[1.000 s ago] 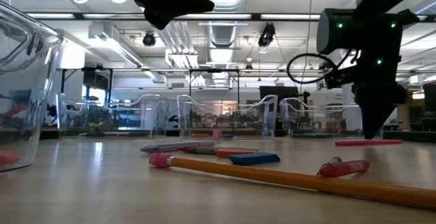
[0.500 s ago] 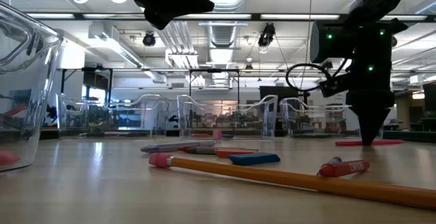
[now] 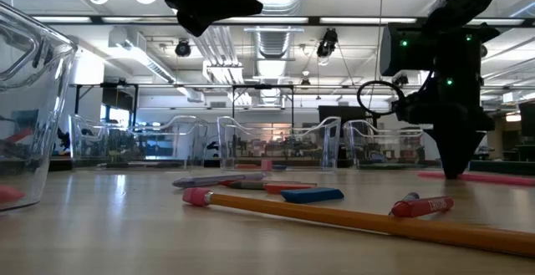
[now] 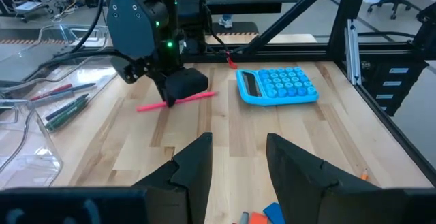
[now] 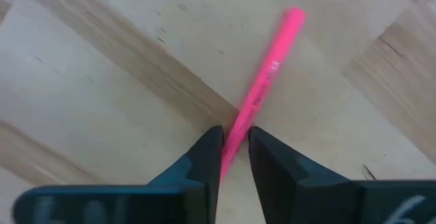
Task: Sort crayons/erasers/pens/pencils in bins
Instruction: Put the pink pencil into the bottom transparent bin
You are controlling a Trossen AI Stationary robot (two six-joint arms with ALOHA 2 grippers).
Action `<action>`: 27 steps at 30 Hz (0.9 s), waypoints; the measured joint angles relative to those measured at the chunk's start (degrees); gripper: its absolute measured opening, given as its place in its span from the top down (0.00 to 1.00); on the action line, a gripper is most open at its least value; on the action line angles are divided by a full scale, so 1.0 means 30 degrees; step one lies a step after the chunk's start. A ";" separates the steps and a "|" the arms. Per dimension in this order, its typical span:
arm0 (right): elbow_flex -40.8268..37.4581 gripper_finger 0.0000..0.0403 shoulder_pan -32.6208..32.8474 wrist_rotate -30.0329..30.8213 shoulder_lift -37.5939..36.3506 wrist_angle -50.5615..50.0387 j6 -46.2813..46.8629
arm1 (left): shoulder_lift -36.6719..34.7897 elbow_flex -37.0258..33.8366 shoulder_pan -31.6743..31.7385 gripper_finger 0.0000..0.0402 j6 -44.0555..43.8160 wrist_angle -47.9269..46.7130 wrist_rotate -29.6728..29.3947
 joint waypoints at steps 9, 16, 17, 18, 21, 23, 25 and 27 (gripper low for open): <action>-0.0029 0.96 0.0007 0.0029 -0.0217 0.0460 -0.1014 | 0.0000 0.0000 -0.0015 0.69 0.0002 0.0000 0.0000; -0.0097 0.97 0.0015 0.0091 -0.1579 0.0655 -0.1131 | 0.0000 0.0000 -0.0015 0.69 0.0007 0.0000 -0.0006; -0.0117 0.97 0.0015 -0.0003 -0.1841 0.0951 -0.1132 | 0.0000 0.0000 -0.0015 0.69 0.0007 0.0000 -0.0007; -0.0078 0.97 0.0015 -0.0002 -0.2163 0.1198 -0.1121 | 0.0000 0.0000 -0.0015 0.69 0.0007 0.0000 -0.0007; -0.0051 0.97 0.0030 0.0038 -0.3080 0.1069 -0.1087 | -0.0007 0.0000 -0.0015 0.69 0.0007 0.0000 -0.0007; -0.0051 0.97 0.0066 0.0131 -0.3480 0.1212 -0.1051 | -0.0007 0.0000 -0.0015 0.69 0.0007 0.0000 -0.0007; -0.0051 0.97 0.0073 0.0137 -0.3990 0.1423 -0.1045 | -0.0007 0.0000 -0.0007 0.69 0.0007 0.0000 -0.0007; -0.0051 0.97 0.0073 0.0135 -0.4388 0.1887 -0.1048 | -0.0007 0.0000 -0.0007 0.69 0.0007 0.0000 -0.0007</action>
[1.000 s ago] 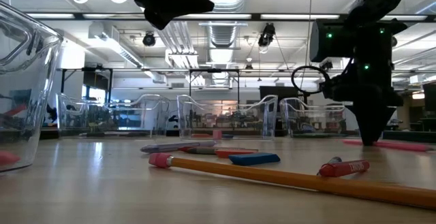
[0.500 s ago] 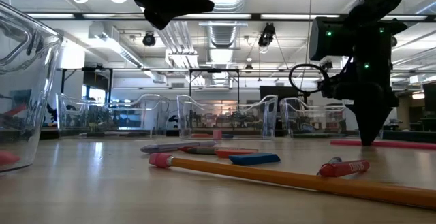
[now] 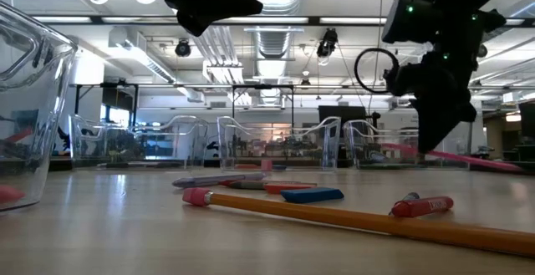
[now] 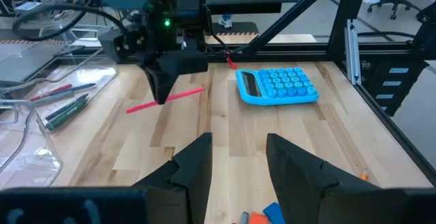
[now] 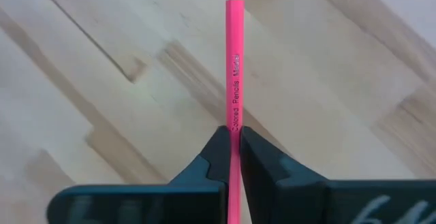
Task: Sort crayons/erasers/pens/pencils in bins
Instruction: Put the pink pencil into the bottom transparent bin
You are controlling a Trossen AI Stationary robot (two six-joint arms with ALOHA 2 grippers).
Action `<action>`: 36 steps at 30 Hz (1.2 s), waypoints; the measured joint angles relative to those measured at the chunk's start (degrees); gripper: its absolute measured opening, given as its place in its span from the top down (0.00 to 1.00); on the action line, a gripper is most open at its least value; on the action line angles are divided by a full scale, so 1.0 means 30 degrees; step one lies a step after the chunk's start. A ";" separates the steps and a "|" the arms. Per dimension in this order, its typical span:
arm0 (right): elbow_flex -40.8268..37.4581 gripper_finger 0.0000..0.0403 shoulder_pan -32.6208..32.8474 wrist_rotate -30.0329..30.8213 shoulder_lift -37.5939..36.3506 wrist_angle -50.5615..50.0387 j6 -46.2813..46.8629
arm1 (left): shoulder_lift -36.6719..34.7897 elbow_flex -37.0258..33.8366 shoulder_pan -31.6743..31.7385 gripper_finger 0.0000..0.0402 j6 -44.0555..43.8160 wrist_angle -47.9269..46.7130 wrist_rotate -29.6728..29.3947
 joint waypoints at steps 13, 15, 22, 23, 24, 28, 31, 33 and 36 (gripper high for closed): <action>0.0007 0.97 0.2128 -0.0842 -0.1195 0.9952 -0.2992 | 0.0320 -0.0015 -0.0022 0.69 -0.0004 0.1204 0.0102; 0.0007 0.97 0.2894 -0.0839 -0.0848 1.2254 -0.3921 | 0.0427 -0.0015 -0.0022 0.69 -0.0003 0.1739 0.0124; 0.0022 0.97 0.5477 0.0470 0.0900 1.9447 -0.6918 | 0.0955 0.0015 0.0035 0.69 -0.1327 0.2190 -0.0157; 0.0022 0.97 0.5719 0.0697 0.1230 2.0161 -0.7290 | 0.1020 0.0015 0.0058 0.69 -0.1468 0.2186 -0.0200; 0.0022 0.97 0.5900 0.0836 0.1570 2.0775 -0.7620 | 0.1102 0.0015 0.0061 0.69 -0.1523 0.2288 -0.0221; 0.0026 0.97 0.6200 0.1186 0.2939 2.2374 -0.7960 | 0.1297 0.0022 0.0066 0.69 -0.1537 0.2967 -0.0240; 0.0029 0.97 0.6200 0.1196 0.3831 2.2916 -0.7933 | 0.1297 0.0022 0.0066 0.69 -0.1496 0.3029 -0.0012; 0.0036 0.97 0.6193 0.1202 0.4284 2.3080 -0.7917 | 0.1297 0.0022 0.0058 0.69 -0.1435 0.2977 0.0059; 0.0036 0.97 0.6193 0.1201 0.4811 2.3473 -0.7723 | 0.1297 0.0029 0.0090 0.66 -0.1375 0.2666 0.0109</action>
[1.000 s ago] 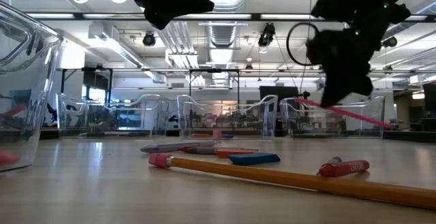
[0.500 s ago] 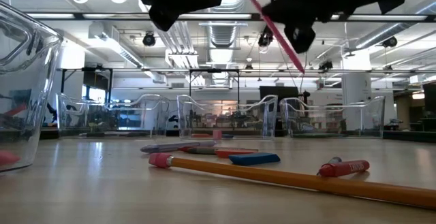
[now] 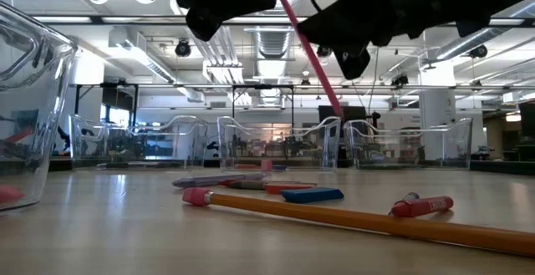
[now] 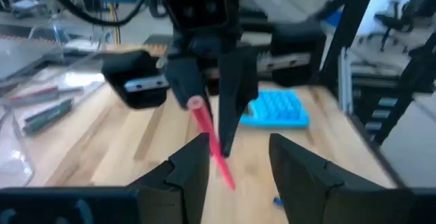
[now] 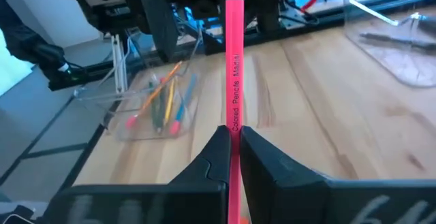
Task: Sort crayons/erasers/pens/pencils in bins
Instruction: Put the pink pencil into the bottom transparent bin
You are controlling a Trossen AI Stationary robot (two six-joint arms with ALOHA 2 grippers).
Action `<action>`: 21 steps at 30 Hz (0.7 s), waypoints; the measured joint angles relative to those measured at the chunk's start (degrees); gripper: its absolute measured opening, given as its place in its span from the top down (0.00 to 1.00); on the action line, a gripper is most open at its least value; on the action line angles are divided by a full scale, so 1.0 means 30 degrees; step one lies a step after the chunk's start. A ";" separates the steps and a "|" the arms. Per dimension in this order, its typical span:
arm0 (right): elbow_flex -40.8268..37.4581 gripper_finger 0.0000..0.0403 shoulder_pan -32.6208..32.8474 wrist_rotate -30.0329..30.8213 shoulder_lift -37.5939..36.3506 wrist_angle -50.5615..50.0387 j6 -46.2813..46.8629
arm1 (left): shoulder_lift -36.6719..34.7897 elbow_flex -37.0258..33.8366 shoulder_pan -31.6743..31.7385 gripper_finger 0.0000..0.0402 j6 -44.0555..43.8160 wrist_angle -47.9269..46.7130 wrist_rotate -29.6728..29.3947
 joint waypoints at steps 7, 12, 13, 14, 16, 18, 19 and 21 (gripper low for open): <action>0.0000 0.97 0.0000 0.0003 0.0200 0.0187 0.0025 | 0.0000 0.0010 0.0175 0.48 -0.0577 -0.1633 -0.1564; 0.0000 0.97 0.0000 0.0003 0.0159 0.0580 -0.0076 | 0.0000 0.0051 0.0216 0.36 -0.1175 -0.0329 -0.1703; 0.0000 0.97 0.0000 0.0003 0.0174 0.0583 -0.0077 | -0.0007 0.0051 0.0216 0.35 -0.1186 -0.0047 -0.1705; 0.0000 0.97 0.0000 0.0003 0.0188 0.0640 -0.0077 | -0.0007 0.0044 0.0210 0.34 -0.1259 0.0168 -0.1698; 0.0000 0.97 0.0000 0.0003 0.0188 0.0639 -0.0077 | -0.0007 0.0029 0.0209 0.33 -0.1680 0.0395 -0.1683; 0.0000 0.97 0.0000 0.0003 0.0188 0.0687 -0.0077 | -0.0007 0.0029 0.0221 0.33 -0.2118 0.0504 -0.1683; 0.0000 0.97 0.0000 0.0003 0.0188 0.0765 -0.0077 | -0.0007 0.0029 0.0238 0.33 -0.2160 0.0511 -0.1683; 0.0000 0.97 0.0000 0.0003 0.0188 0.0901 -0.0123 | -0.0007 0.0022 0.0267 0.33 -0.2176 0.0501 -0.1681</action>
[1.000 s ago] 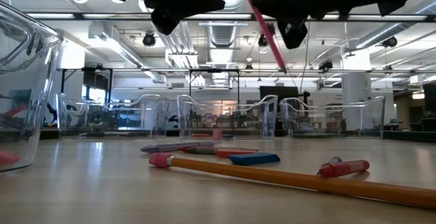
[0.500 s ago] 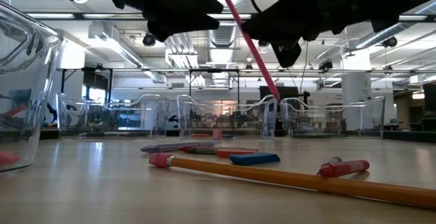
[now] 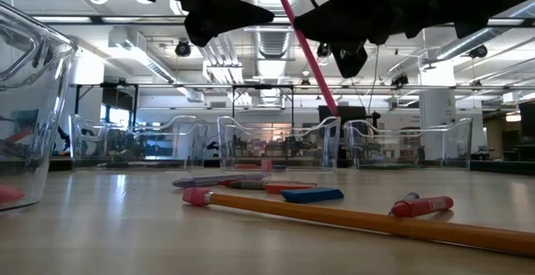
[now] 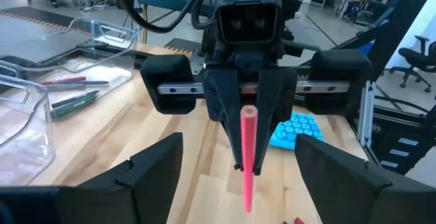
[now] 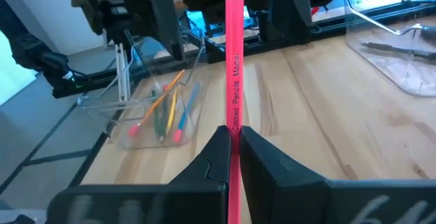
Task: Sort crayons/erasers/pens/pencils in bins
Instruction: Put the pink pencil into the bottom transparent bin
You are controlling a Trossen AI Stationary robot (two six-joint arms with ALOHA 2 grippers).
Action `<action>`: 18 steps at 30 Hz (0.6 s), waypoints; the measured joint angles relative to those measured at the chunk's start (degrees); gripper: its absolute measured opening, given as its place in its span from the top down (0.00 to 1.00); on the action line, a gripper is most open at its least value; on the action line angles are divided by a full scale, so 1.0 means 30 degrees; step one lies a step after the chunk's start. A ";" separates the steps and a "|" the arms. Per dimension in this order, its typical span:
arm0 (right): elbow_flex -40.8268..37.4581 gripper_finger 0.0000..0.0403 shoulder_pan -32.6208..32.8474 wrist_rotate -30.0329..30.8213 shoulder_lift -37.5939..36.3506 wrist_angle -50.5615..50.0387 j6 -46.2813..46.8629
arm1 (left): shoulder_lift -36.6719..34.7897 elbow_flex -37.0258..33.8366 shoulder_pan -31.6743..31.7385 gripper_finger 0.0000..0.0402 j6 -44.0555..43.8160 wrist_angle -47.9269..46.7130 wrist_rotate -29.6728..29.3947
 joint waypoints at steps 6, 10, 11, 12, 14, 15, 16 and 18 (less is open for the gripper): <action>0.0000 0.97 0.0000 0.0000 0.0000 0.0029 -0.0121 | 0.0000 -0.0007 0.0000 0.33 -0.0047 0.0876 0.0005; 0.0000 0.97 0.0000 0.0000 0.0000 0.0036 -0.0121 | 0.0000 -0.0004 0.0047 0.33 -0.0042 0.0867 0.0005; 0.0000 0.97 0.0000 0.0000 0.0000 0.0036 -0.0121 | 0.0000 0.0000 0.0051 0.33 -0.0045 0.0885 0.0005; 0.0000 0.97 0.0000 0.0000 0.0000 0.0036 -0.0136 | 0.0000 0.0000 0.0051 0.33 -0.0057 0.0937 0.0003; 0.0000 0.97 0.0000 0.0000 0.0000 0.0071 -0.0245 | 0.0323 0.0007 0.0111 0.33 -0.0470 0.1203 -0.0108; 0.0000 0.97 -0.0005 0.0005 0.0000 0.0161 -0.0250 | 0.0572 0.0007 0.0138 0.33 -0.0611 0.1480 -0.0189; 0.0000 0.97 -0.0007 0.0000 0.0000 0.0274 -0.0261 | 0.0888 -0.0006 0.0147 0.33 -0.0728 0.1696 -0.0287; 0.0007 0.97 -0.0007 0.0005 0.0000 0.0516 -0.0341 | 0.1778 0.0129 0.0281 0.33 -0.0926 0.2711 -0.0348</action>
